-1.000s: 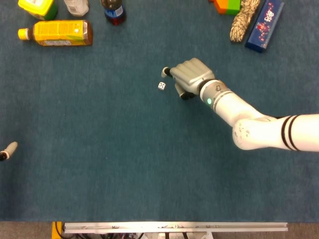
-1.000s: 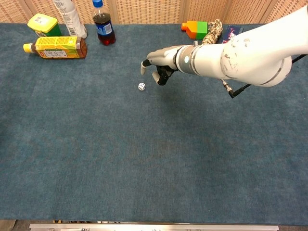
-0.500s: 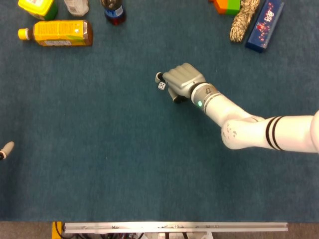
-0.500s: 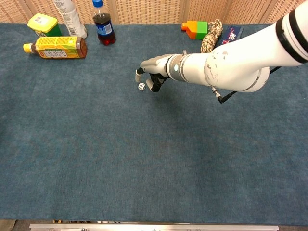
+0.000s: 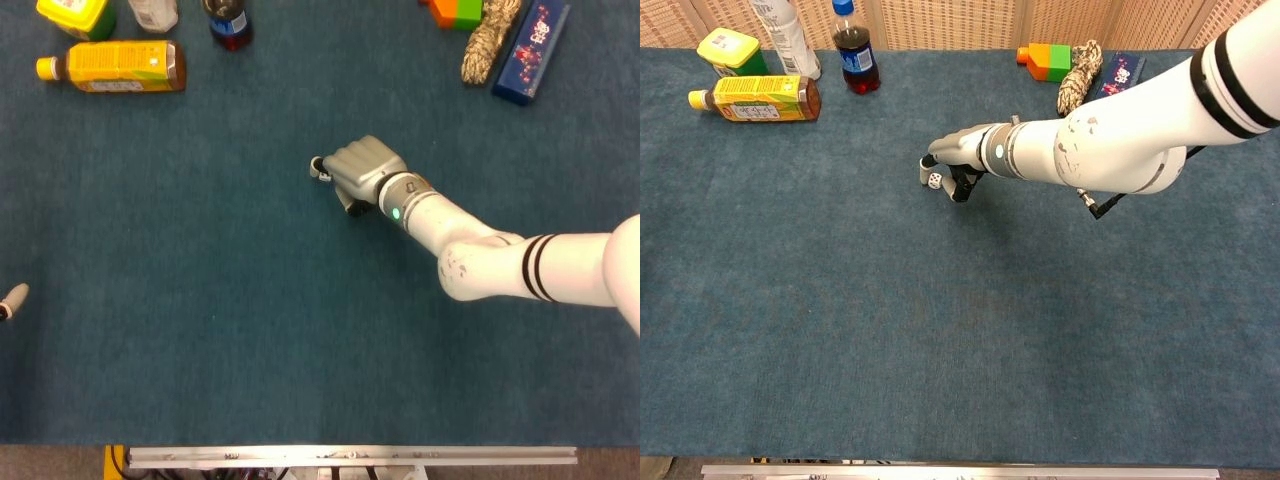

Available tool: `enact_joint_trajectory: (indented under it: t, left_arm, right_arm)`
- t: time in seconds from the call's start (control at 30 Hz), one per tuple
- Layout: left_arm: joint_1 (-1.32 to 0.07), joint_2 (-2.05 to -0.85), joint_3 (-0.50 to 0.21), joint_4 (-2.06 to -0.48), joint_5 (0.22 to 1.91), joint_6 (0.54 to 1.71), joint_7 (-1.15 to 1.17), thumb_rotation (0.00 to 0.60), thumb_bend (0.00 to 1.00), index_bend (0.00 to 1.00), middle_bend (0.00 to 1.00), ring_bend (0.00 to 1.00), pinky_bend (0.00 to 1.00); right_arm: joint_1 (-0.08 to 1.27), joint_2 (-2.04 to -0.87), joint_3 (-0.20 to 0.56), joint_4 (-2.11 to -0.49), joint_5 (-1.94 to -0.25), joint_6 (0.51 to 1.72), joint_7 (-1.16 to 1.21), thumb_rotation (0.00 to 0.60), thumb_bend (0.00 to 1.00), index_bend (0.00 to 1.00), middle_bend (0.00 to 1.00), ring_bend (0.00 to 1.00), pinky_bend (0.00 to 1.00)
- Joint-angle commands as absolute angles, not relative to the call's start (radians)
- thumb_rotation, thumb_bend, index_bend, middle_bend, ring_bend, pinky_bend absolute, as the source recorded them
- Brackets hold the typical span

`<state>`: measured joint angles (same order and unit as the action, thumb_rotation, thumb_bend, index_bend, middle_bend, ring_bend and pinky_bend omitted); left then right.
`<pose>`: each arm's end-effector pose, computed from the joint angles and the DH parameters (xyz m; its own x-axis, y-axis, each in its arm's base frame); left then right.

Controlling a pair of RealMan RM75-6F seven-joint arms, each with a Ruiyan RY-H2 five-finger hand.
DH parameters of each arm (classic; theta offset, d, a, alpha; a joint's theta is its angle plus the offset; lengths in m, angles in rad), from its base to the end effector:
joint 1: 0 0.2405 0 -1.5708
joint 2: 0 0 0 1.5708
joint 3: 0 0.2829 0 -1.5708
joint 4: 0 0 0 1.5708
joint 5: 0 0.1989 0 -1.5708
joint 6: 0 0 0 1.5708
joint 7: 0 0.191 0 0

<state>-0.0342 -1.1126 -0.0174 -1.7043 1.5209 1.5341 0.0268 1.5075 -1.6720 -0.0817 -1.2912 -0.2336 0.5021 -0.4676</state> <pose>-0.3201 0.2052 0.1765 0.3430 0.0090 0.9393 0.9392 0.0149 -0.3431 -0.0330 -0.4332 -0.1334 0.6290 -0.6059 0.4871 -0.7773 -0.5013 0.3802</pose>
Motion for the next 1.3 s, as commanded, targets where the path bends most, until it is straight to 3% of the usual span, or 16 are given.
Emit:
enact_joint_trajectory:
  t: [0.03, 0.43, 0.63, 1.3]
  left_arm:
    - [-0.034, -1.112, -0.017, -1.703, 1.521, 1.534, 0.026, 0.600, 0.13, 0.00, 0.00, 0.00, 0.00]
    - [-0.030, -1.111, -0.016, -1.687, 1.522, 1.537, 0.006, 0.600, 0.13, 0.00, 0.00, 0.00, 0.00]
    - [-0.026, -1.112, -0.017, -1.680, 1.520, 1.541, -0.002, 0.600, 0.13, 0.00, 0.00, 0.00, 0.00]
    - [-0.022, -1.113, -0.021, -1.672, 1.510, 1.540, -0.011, 0.600, 0.13, 0.00, 0.00, 0.00, 0.00]
  right_arm:
    - [1.511, -1.657, -0.094, -1.317, -0.236, 0.516, -0.468, 0.600, 0.74, 0.21, 1.00, 1.00, 1.00]
    - [1.466, -1.532, -0.162, -1.534, -0.278, 0.676, -0.490, 0.600, 0.74, 0.21, 1.00, 1.00, 1.00]
    - [1.427, -1.495, -0.146, -1.579, -0.319, 0.716, -0.476, 0.600, 0.74, 0.21, 1.00, 1.00, 1.00]
    - [1.426, -1.588, -0.068, -1.417, -0.301, 0.618, -0.467, 0.600, 0.74, 0.21, 1.00, 1.00, 1.00]
